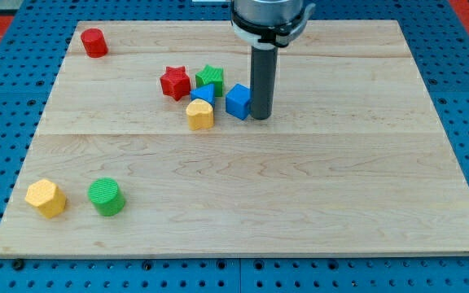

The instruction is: Push the green circle into the bottom side of red star

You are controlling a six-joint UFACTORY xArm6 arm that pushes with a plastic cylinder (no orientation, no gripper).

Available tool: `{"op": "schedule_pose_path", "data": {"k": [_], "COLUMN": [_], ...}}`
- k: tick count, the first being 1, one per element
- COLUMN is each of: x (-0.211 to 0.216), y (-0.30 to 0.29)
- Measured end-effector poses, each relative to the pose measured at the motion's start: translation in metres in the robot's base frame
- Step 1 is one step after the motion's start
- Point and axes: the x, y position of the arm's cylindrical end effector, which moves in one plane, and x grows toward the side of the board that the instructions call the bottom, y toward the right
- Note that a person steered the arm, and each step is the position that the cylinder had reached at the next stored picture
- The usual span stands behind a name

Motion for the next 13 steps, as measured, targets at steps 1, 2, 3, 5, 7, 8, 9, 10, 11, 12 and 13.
{"op": "schedule_pose_path", "data": {"k": [1, 2, 3, 5, 7, 8, 9, 10, 11, 12, 13], "x": [0.013, 0.094, 0.189, 0.136, 0.125, 0.122, 0.07, 0.035, 0.025, -0.014, 0.011], "y": [-0.031, -0.042, -0.113, -0.179, -0.167, -0.247, -0.253, -0.245, -0.289, -0.25, -0.211]}}
